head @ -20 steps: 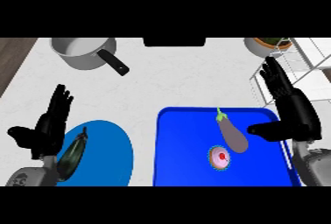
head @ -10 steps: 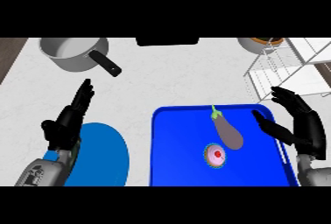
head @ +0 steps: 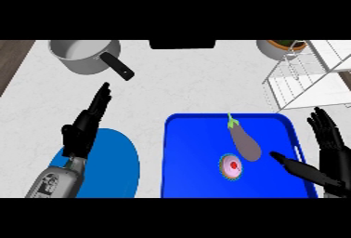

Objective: Pick the cupcake from the tray and place it in the tiered shelf

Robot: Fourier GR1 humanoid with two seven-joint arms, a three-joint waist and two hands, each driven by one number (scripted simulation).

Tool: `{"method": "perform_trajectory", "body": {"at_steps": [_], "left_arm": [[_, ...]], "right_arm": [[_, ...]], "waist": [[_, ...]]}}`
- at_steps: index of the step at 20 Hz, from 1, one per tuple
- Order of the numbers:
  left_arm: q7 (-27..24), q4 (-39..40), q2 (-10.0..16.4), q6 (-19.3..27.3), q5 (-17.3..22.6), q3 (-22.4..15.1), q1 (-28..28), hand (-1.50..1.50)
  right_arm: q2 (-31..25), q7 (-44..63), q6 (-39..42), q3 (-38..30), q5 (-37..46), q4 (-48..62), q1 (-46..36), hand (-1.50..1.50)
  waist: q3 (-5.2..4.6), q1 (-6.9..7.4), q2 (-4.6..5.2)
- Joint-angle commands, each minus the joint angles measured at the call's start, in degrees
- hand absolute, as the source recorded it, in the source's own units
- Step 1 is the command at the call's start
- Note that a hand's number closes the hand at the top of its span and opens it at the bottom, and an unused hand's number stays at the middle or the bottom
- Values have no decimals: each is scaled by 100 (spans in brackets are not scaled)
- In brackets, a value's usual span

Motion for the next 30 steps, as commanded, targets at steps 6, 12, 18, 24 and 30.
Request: {"method": "perform_trajectory", "body": {"at_steps": [6, 12, 18, 24, 30], "left_arm": [[248, -159, -83, -26, -263, -148, -47, 0], [-43, 171, -91, -122, -158, 82, -60, 0], [-146, 350, -202, -128, -254, 27, -149, 0], [32, -230, -185, -194, -230, 74, 230, 0], [-166, 196, -405, -324, -462, 298, -34, 0]], "right_arm": [[-1199, 1949, 467, 663, 896, -1281, -155, -150], [-2186, 3993, 877, 1021, 1361, -2933, -13, -150], [-2894, 5612, 1667, 1713, 1984, -3596, -445, -150], [-2491, 7541, 2120, 2212, 2254, -4392, -1269, -150], [-1702, 7713, 2701, 2008, 2606, -4223, -1417, -150]], "waist": [[-11, 89, -4], [-25, 26, -8], [-29, 69, 13], [-12, 147, -2], [-6, 80, 5]]}}
